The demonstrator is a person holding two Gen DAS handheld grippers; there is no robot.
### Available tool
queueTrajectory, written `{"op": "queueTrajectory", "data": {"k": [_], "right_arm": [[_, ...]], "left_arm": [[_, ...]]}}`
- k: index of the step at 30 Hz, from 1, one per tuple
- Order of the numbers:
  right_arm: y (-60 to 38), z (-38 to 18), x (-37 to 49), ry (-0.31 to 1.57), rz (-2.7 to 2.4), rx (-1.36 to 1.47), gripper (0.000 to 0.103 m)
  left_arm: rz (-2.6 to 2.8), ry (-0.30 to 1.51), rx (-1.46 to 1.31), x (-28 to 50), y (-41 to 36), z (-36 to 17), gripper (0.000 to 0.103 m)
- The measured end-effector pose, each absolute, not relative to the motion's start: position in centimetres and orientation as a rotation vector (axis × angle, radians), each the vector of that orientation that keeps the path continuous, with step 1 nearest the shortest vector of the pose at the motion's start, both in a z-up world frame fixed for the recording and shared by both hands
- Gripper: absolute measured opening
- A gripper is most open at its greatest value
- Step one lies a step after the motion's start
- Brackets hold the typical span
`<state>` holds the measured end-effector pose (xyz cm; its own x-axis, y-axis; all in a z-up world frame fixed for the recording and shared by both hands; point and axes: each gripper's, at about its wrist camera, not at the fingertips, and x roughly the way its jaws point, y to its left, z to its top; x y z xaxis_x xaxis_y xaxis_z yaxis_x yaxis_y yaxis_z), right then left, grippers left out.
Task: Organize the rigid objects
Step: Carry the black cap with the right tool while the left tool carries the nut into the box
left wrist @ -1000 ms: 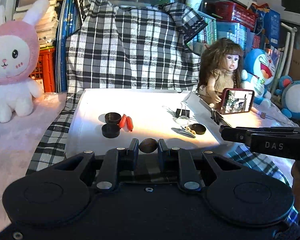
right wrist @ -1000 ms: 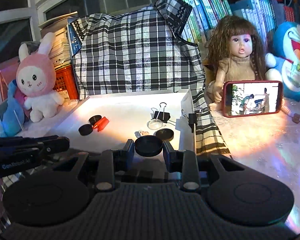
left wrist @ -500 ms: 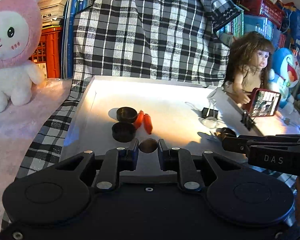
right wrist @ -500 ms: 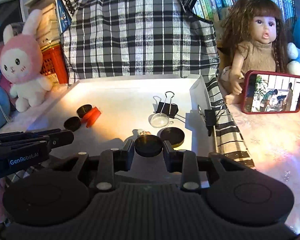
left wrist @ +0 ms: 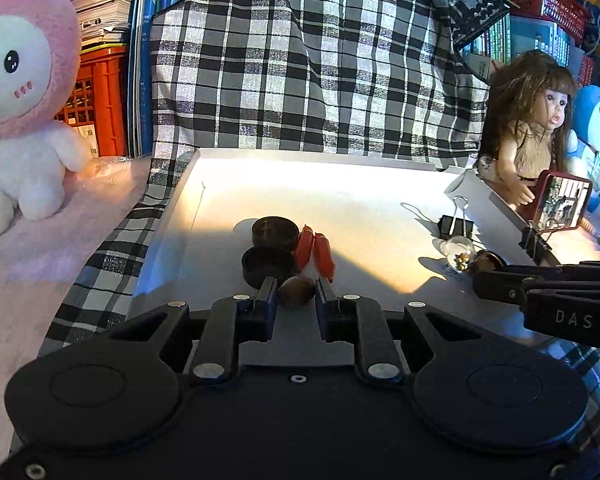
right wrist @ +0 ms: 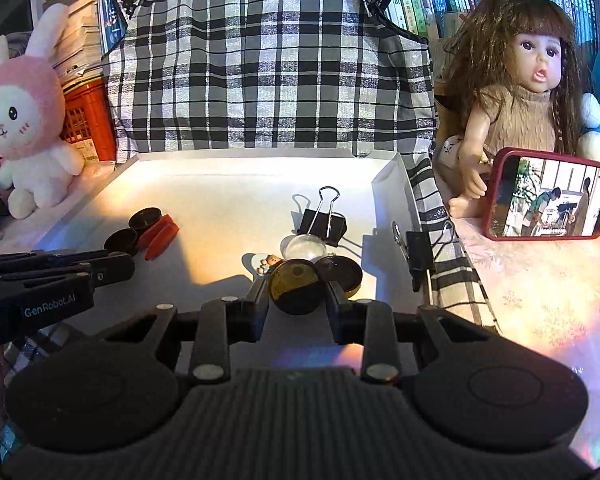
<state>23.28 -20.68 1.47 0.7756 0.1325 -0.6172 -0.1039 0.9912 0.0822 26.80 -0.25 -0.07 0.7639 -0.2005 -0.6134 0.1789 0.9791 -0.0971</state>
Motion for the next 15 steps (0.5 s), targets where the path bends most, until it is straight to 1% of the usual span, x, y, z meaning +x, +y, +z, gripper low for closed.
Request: {"op": "queueTrajectory", "data": {"k": [15], "right_arm": [[-20.8,1.1,25.8,0.676,0.099,0.035,0.036]], "left_arm": [[-0.162,0.665,-0.05,29.7,-0.1,-0.4,0.019]]}}
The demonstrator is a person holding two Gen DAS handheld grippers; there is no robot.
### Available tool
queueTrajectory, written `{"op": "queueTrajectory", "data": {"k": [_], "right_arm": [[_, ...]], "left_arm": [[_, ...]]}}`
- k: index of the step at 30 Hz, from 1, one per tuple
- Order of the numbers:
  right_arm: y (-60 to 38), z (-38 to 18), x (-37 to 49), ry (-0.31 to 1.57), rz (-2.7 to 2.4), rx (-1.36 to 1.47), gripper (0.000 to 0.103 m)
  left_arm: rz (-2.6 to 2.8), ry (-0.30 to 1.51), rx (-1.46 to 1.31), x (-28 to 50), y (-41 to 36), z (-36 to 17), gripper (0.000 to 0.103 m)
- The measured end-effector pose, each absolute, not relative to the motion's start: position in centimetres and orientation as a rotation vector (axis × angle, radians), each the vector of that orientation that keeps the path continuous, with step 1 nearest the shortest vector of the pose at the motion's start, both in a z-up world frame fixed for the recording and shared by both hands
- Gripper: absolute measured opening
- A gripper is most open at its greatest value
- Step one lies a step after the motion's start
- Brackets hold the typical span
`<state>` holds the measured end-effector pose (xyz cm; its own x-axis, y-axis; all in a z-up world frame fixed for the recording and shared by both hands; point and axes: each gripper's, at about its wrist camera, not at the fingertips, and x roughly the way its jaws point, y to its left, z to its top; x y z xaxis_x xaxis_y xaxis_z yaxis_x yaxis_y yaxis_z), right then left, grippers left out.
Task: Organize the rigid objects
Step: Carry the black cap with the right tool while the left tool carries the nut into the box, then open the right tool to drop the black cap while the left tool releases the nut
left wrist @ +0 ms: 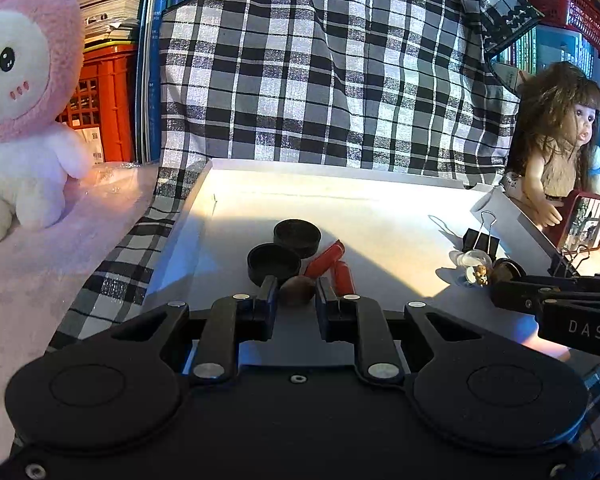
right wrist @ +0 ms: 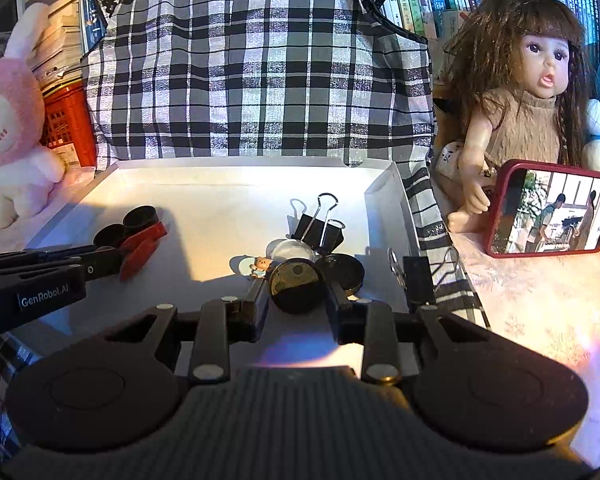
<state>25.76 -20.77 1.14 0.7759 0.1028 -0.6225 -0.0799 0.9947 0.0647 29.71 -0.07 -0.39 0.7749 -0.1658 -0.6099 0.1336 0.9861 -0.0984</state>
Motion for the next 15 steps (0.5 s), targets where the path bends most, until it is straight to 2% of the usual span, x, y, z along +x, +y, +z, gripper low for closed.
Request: {"op": "queueTrajectory", "data": {"k": [13,15], "right_arm": [[-20.03,0.76,26.22,0.672,0.086,0.002,0.036],[-20.02,0.83,26.2,0.673,0.084,0.002,0.039]], "left_arm": [[-0.15,0.658,-0.052,30.25,-0.29,-0.48,0.02],[-0.152,0.657,-0.047,30.08,-0.36,-0.43,0.023]]}}
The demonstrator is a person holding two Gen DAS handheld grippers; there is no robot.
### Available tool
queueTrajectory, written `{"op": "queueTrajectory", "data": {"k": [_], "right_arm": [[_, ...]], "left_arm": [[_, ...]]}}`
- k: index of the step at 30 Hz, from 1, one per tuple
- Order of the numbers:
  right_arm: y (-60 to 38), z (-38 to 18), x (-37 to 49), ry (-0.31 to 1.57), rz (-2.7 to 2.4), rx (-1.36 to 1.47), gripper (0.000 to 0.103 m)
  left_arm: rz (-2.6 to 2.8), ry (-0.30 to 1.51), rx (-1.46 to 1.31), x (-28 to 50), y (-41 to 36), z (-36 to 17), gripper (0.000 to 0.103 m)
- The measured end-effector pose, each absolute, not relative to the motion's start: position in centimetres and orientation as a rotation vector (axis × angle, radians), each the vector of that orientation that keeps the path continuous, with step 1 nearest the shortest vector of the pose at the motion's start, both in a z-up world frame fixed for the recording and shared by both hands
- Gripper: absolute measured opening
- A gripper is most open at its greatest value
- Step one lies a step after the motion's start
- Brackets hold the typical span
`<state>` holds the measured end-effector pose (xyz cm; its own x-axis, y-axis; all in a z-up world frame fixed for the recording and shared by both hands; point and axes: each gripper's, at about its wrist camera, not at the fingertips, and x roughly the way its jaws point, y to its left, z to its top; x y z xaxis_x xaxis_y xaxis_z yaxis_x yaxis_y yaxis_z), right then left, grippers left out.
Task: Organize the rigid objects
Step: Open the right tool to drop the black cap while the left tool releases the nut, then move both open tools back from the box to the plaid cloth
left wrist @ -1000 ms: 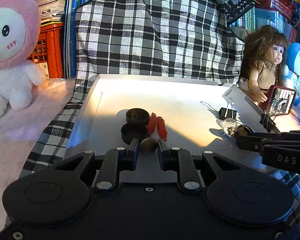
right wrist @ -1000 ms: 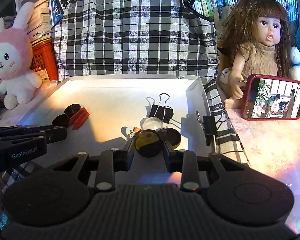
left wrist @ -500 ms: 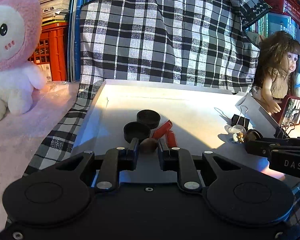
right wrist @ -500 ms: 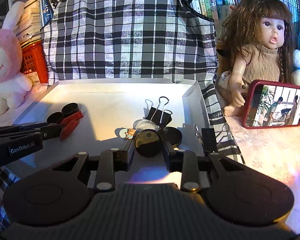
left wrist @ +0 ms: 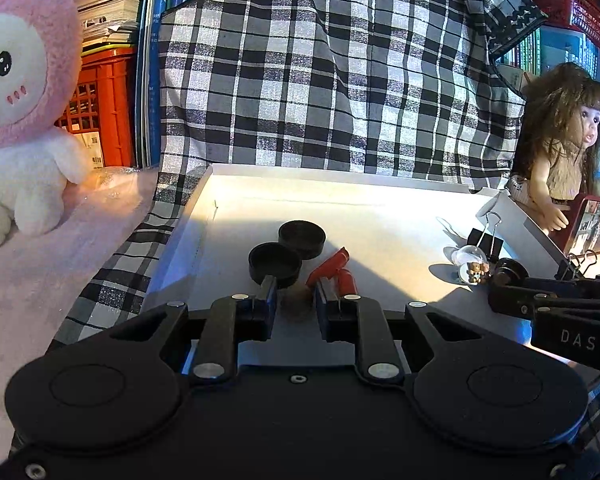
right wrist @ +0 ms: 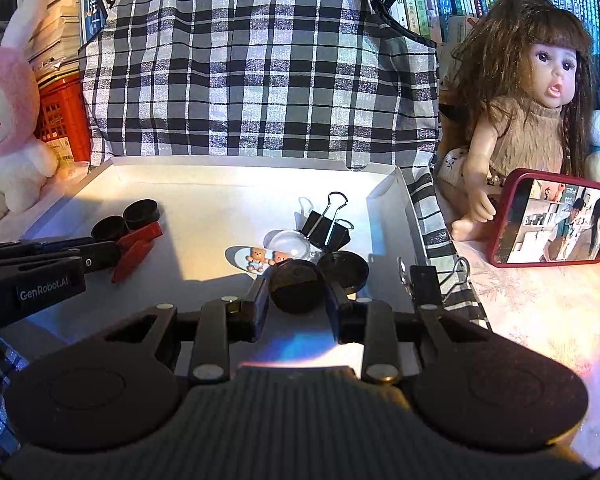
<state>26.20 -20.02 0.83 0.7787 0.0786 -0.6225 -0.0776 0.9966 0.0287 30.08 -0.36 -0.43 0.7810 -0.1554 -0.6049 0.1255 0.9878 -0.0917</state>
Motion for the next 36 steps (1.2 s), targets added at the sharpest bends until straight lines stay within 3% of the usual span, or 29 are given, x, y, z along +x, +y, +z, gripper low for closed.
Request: {"op": "queueTrajectory", "data": {"k": [3,5,8,13,25,36], "right_arm": [[-20.2,0.9,26.0,0.673,0.083,0.013,0.043],[-20.3,0.9,25.8,0.671,0.079,0.015,0.054],[-20.4,0.9,25.2,0.663,0.083,0.008,0.054],[-20.5,1.6,23.9,0.646,0.09,0.01,0.065],[-20.8,3.3,19.3,0.584,0.116,-0.001,0.085],[-20.9,3.4,14.2,0.595,0.168,0.001,0.089]], "left_arm": [[-0.151,0.651,-0.039,29.7,-0.5,-0.2,0.039],[-0.151,0.648,-0.03,29.3,-0.5,-0.1,0.04],[-0.163,0.645,-0.02,28.6,-0.5,0.2,0.046],[-0.188,0.643,-0.018,26.9,-0.4,0.7,0.059],[-0.233,0.608,-0.005,20.9,0.6,2.7,0.074],[-0.259,0.587,0.006,15.4,0.2,3.8,0.078]]}}
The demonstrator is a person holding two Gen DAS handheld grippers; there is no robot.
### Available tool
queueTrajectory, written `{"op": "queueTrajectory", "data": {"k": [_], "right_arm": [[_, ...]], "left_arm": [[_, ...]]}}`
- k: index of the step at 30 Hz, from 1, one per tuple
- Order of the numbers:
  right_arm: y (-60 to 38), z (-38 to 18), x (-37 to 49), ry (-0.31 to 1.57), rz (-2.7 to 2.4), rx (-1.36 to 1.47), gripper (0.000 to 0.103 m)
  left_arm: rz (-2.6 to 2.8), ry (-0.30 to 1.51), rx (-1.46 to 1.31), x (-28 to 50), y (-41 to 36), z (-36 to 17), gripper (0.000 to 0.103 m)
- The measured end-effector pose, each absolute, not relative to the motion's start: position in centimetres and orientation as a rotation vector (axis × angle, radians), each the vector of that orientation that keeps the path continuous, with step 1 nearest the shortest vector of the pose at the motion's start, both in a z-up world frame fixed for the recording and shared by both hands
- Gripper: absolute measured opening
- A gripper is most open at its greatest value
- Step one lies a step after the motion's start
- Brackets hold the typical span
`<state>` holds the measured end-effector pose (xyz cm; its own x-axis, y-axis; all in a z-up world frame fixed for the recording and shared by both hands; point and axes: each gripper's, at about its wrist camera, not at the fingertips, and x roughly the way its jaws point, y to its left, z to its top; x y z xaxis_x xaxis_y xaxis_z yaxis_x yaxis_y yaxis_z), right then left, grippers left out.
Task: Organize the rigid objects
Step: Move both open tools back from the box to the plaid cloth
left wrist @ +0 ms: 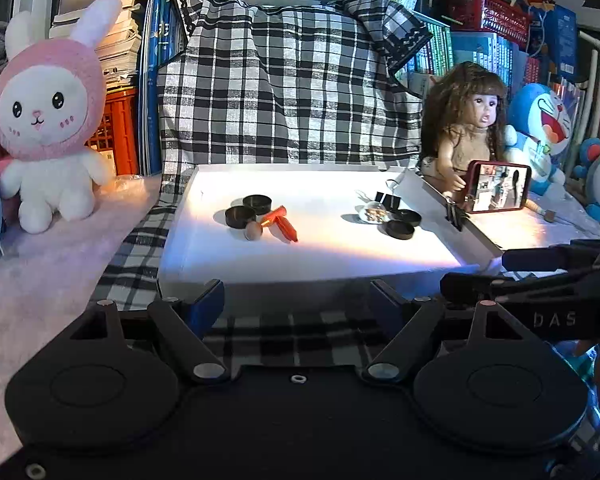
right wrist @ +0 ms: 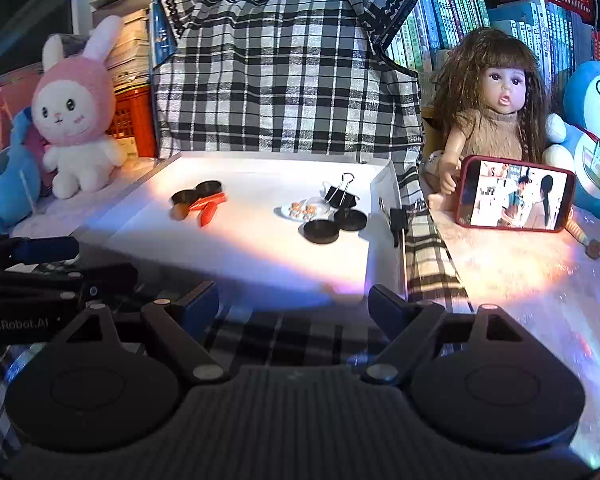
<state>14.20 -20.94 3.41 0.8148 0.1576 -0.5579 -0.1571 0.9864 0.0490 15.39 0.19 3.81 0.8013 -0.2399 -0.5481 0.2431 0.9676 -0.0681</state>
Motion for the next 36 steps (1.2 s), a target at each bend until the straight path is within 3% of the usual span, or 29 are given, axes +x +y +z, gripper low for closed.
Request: {"op": "queueTrajectory", "data": {"k": [10,26,29,31,36], "right_arm": [[-21.3,3.1,10.1,0.57,0.187,-0.024,0.095],[-22.2,2.0,3.3,0.513,0.253,-0.033,0.095],[-22.2,2.0,2.0,0.499,0.281,-0.05,0.095],[-22.2,1.9,1.3,0.498,0.296,-0.056,0.095],[-22.3,1.7,-0.1,0.499,0.33,-0.07,0.093]], "left_arm": [[-0.252,0.588,0.01,10.2,0.0,3.6,0.078],[-0.249,0.549,-0.063,1.2,1.2,2.0,0.078],[-0.279,0.544,-0.048,-0.4,1.2,1.8,0.069],[-0.309,0.553,-0.04,-1.3,1.2,1.6,0.057],[-0.368,0.57,-0.025,-2.0,0.8,1.3,0.047]]}}
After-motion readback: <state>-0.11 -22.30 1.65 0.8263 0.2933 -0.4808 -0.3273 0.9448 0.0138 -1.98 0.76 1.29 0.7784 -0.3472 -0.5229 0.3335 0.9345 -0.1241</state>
